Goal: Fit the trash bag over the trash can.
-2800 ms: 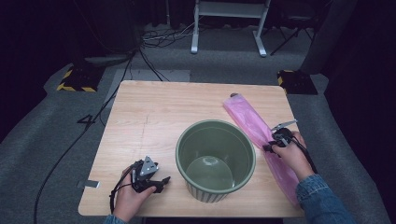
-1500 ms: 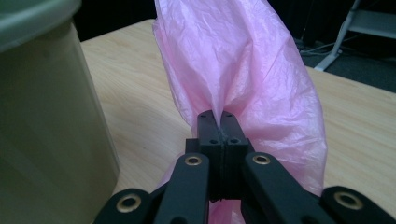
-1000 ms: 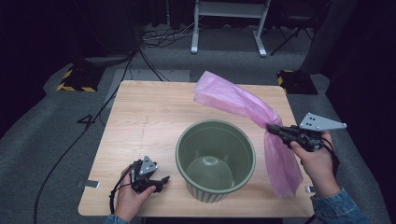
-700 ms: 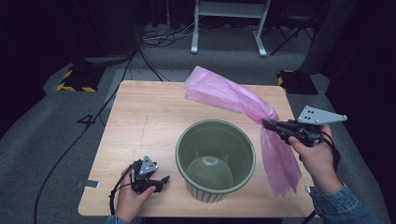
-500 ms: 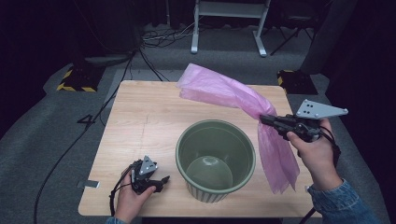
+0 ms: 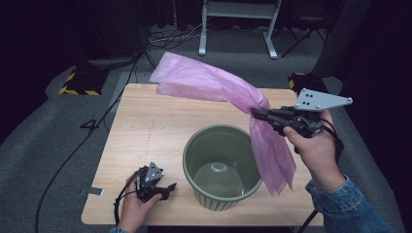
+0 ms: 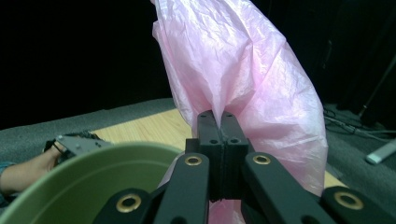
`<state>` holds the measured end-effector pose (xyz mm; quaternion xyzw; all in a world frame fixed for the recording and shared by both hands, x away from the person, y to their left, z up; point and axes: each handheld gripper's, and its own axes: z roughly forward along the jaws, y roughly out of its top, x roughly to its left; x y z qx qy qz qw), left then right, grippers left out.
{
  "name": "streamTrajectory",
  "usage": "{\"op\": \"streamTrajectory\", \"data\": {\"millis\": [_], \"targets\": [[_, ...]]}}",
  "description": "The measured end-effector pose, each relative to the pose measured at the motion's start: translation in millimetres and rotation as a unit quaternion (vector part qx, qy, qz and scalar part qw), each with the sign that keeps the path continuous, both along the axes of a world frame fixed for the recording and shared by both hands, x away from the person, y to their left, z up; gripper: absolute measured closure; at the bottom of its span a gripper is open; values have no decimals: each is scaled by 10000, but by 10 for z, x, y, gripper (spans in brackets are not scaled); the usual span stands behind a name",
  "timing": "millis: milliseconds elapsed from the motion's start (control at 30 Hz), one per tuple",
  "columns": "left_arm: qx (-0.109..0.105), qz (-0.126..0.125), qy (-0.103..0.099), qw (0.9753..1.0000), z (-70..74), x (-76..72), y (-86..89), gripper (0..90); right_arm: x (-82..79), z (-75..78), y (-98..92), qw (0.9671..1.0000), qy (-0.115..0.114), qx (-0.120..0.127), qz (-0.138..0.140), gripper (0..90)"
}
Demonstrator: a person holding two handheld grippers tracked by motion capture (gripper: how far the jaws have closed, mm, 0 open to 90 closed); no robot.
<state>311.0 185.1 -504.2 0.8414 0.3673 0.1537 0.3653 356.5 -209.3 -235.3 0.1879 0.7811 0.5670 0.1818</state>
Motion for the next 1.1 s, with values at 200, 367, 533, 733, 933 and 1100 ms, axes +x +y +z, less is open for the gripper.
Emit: {"op": "streamTrajectory", "data": {"millis": [200, 367, 533, 733, 933, 1100], "targets": [[0, 1, 1, 10000, 0, 0, 0, 262, 3, 109, 212, 9998, -110, 54, 136, 900], [1, 2, 2, 10000, 0, 0, 0, 262, 31, 163, 356, 9996, -160, 94, 225, 900], [-2, 1, -1, 10000, 0, 0, 0, 262, 58, 203, 469, 9994, -171, 148, 266, 900], [-2, 1, 3, 10000, 0, 0, 0, 262, 83, 226, 675, 9986, -190, 270, 408, 900], [-1, 0, 1, 10000, 0, 0, 0, 263, 79, 247, 879, 9975, -250, 362, 548, 900], [0, 0, 1, 10000, 0, 0, 0, 262, 58, 215, 975, 9967, -288, 430, 623, 900]]}}
